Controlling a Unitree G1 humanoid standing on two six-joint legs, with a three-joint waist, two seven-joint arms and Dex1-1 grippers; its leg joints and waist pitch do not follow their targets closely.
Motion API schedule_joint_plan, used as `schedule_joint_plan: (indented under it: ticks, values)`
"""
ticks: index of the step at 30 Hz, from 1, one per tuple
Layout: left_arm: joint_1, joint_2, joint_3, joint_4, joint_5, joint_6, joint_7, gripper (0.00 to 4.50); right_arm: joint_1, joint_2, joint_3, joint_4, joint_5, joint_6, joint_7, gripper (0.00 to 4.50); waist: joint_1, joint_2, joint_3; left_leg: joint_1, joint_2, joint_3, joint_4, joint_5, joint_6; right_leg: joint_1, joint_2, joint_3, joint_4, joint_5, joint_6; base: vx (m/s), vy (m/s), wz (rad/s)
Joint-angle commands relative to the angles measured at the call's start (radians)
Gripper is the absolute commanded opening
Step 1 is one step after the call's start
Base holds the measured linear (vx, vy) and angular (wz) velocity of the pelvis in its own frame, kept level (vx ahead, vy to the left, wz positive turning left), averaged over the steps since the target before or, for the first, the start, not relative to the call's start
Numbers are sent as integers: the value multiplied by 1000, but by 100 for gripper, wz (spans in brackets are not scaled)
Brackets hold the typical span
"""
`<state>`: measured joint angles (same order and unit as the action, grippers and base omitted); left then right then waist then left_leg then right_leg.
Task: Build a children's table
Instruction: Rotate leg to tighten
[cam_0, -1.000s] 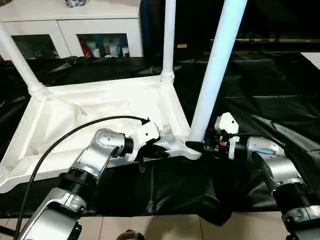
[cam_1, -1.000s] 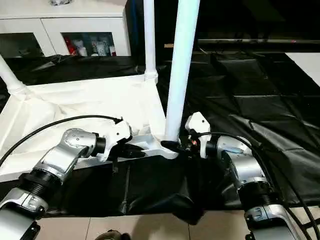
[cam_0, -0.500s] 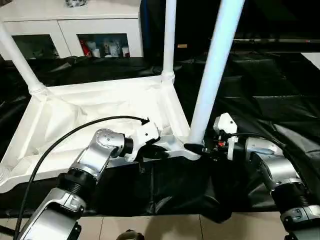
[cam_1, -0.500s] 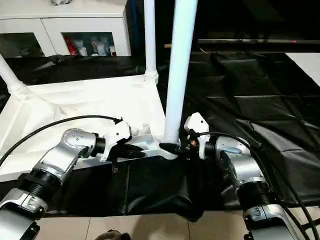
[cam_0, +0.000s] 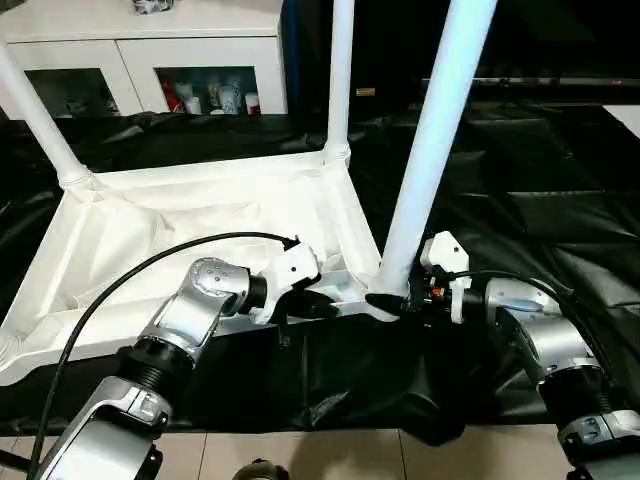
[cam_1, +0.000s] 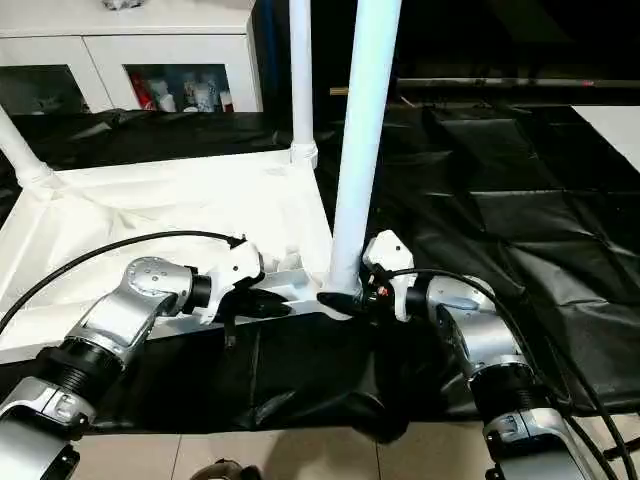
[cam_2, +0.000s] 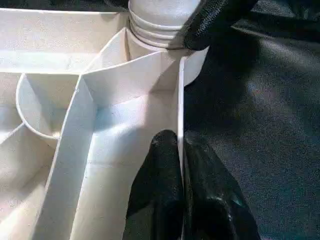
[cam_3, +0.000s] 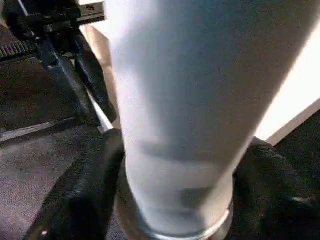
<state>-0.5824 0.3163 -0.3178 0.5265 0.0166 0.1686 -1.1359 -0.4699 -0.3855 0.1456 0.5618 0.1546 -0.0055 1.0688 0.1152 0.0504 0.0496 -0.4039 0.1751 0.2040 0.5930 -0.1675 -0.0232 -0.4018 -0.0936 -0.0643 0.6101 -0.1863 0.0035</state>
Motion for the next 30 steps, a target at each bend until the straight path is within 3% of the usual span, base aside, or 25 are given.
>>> schedule_joint_plan:
  ticks: [1, 12, 16, 18, 20, 22, 23, 24, 25, 26, 27, 28, 30]
  values:
    - [-2, -5, 12, -34, -28, -11, -5, 0, -4, 9, 13, 12, -8, 5, 11, 285, 1, -15, -70, 30, 61, -29, -66, -207, 67, 39, -66, 40, -71, -190, -247, 0, 0, 0]
    - [-1, -1, 9, -36, -26, -7, -10, 0, 6, 19, 11, 20, -11, 2, -2, 272, 0, -13, -71, 30, 61, -30, -65, -202, 67, 41, -65, 39, -68, -173, -252, 0, 0, 0]
    - [-11, -18, 13, 7, 4, -25, 63, 0, -22, 86, -33, 141, -64, -8, -260, 272, -9, -11, -69, 30, 59, -31, -68, -221, 49, 37, -65, 40, -70, -189, -254, 0, 0, 0]
    - [-51, -68, 37, 106, 47, -30, 232, 0, -35, 157, -74, 217, -72, 9, -456, 272, -28, -12, -62, 35, 55, -35, -77, -295, 4, 35, -65, 38, -81, -303, -232, 0, 0, 0]
    - [-74, -98, 46, 159, 65, -25, 319, 0, -45, 199, -101, 249, -63, 27, -561, 272, -32, -17, -58, 46, 55, -36, -76, -351, -18, 28, -70, 41, -96, -403, -202, 0, 0, 0]
    - [-101, -137, 55, 216, 82, -16, 422, 0, -62, 246, -129, 293, -55, 52, -682, 272, -35, -16, -52, 48, 55, -41, -81, -395, -30, 25, -72, 40, -105, -480, -173, 0, 0, 0]
    - [-129, -188, 65, 262, 82, 1, 503, 0, -91, 287, -145, 342, -60, 61, -803, 272, -35, -18, -52, 54, 56, -42, -83, -414, -40, 20, -72, 40, -111, -512, -157, 0, 0, 0]
    - [-141, -211, 69, 279, 79, 5, 531, 0, -105, 303, -150, 360, -60, 61, -839, 272, -41, -28, -45, 59, 53, -43, -83, -451, -50, 13, -70, 38, -117, -564, -144, 0, 0, 0]
    - [-151, -226, 68, 294, 80, 0, 549, 0, -117, 314, -145, 374, -66, 54, -857, 272, -40, -26, -44, 66, 50, -46, -81, -476, -55, 11, -72, 34, -120, -609, -132, -51, 8, 2]
    - [-169, -247, 62, 319, 87, -15, 571, 0, -136, 325, -119, 387, -93, 43, -865, 272, -42, -22, -39, 83, 49, -53, -76, -546, -62, 3, -77, 24, -142, -689, -96, 0, 0, 0]
    - [-169, -247, 62, 319, 87, -15, 571, 0, -136, 325, -119, 387, -93, 43, -865, 272, -42, -22, -39, 83, 49, -53, -76, -546, -62, 3, -77, 24, -142, -689, -96, 0, 0, 0]
    - [-180, -256, 58, 335, 96, -29, 576, 0, -145, 332, -107, 395, -105, 33, -855, 272, -43, -25, -45, 73, 51, -58, -90, -549, -60, 20, -74, 21, -141, -646, -80, 0, 0, 0]
    - [-185, -258, 54, 339, 100, -37, 565, 0, -148, 334, -109, 397, -104, 26, -845, 272, -40, -22, -51, 69, 55, -57, -100, -522, -52, 26, -75, 25, -135, -569, -93, 0, 0, 0]
